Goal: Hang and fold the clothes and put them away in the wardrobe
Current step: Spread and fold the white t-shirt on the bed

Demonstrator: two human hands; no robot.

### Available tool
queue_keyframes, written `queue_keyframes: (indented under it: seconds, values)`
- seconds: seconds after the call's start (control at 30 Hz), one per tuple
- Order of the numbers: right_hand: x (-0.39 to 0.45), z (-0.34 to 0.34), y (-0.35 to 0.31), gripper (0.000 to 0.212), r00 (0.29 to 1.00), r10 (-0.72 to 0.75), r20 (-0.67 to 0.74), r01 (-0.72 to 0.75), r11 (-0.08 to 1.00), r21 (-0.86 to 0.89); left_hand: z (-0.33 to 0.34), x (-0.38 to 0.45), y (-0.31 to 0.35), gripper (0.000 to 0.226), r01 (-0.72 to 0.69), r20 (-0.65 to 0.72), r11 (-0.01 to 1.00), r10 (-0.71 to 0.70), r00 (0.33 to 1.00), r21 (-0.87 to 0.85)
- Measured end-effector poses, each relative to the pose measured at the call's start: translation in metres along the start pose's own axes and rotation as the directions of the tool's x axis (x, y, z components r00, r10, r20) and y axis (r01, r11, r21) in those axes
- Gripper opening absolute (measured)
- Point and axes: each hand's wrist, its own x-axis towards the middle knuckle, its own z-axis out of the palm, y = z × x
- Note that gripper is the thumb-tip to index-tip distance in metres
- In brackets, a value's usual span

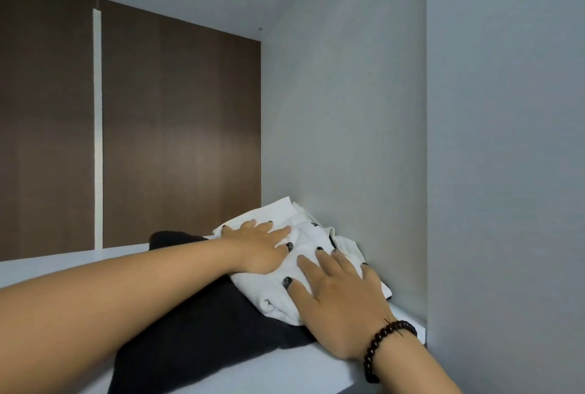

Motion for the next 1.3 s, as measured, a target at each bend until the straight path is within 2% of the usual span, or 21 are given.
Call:
queue_keyframes:
  seconds: [0.07, 0.13, 0.23, 0.3, 0.37, 0.43, 0.5, 0.63, 0.77, 0.93, 1.13, 1.3]
  values:
    - [-0.002, -0.004, -0.001, 0.057, 0.999, -0.002, 0.041, 0.002, 1.000, -0.005, 0.000, -0.004, 0.002, 0.054, 0.000, -0.010, 1.000, 0.000, 1.000, 0.003]
    - [-0.006, -0.006, -0.003, 0.052, 0.999, 0.017, 0.044, -0.019, 0.999, 0.038, -0.002, -0.010, 0.003, 0.054, 0.018, -0.002, 1.000, -0.018, 1.000, 0.008]
    - [-0.021, -0.016, -0.005, 0.042, 0.996, 0.050, -0.076, -0.033, 0.978, 0.206, -0.017, -0.026, 0.006, 0.057, -0.034, 0.066, 0.999, 0.033, 0.997, 0.009]
    - [-0.036, -0.024, -0.005, 0.047, 0.979, 0.128, -0.158, -0.059, 0.922, 0.384, -0.032, -0.046, 0.009, 0.058, -0.069, 0.092, 0.998, 0.068, 0.993, 0.010]
    - [-0.058, -0.033, -0.005, 0.051, 0.952, 0.206, -0.229, -0.066, 0.862, 0.503, -0.046, -0.070, 0.011, 0.049, -0.104, 0.069, 0.994, 0.105, 0.992, -0.014]
    - [-0.084, -0.043, -0.009, 0.046, 0.925, 0.268, -0.268, -0.070, 0.815, 0.575, -0.056, -0.095, 0.016, 0.029, -0.138, 0.043, 0.985, 0.143, 0.989, -0.106]
    - [-0.113, -0.053, -0.015, 0.041, 0.904, 0.312, -0.292, -0.079, 0.794, 0.603, -0.063, -0.120, 0.026, 0.025, -0.173, 0.036, 0.966, 0.183, 0.982, -0.191]
    - [-0.175, -0.069, -0.021, 0.031, 0.857, 0.386, -0.341, -0.120, 0.794, 0.596, -0.066, -0.158, 0.055, 0.006, -0.315, -0.115, 0.939, 0.301, 0.947, -0.136]
    - [-0.240, -0.080, -0.020, 0.023, 0.807, 0.468, -0.360, -0.187, 0.781, 0.596, -0.057, -0.204, 0.093, 0.023, -0.402, -0.167, 0.844, 0.366, 0.916, -0.356]
    - [-0.326, -0.097, -0.010, 0.019, 0.740, 0.558, -0.377, -0.263, 0.755, 0.601, -0.034, -0.267, 0.148, 0.029, -0.481, -0.217, 0.694, 0.438, 0.873, -0.535]
    - [-0.452, -0.105, 0.012, 0.017, 0.631, 0.674, -0.384, -0.346, 0.688, 0.637, -0.007, -0.339, 0.239, 0.030, -0.570, -0.214, 0.538, 0.583, 0.784, -0.621]
    - [-0.564, -0.121, 0.047, 0.008, 0.557, 0.755, -0.347, -0.496, 0.637, 0.590, 0.016, -0.415, 0.331, 0.031, -0.595, -0.221, 0.416, 0.661, 0.717, -0.688]
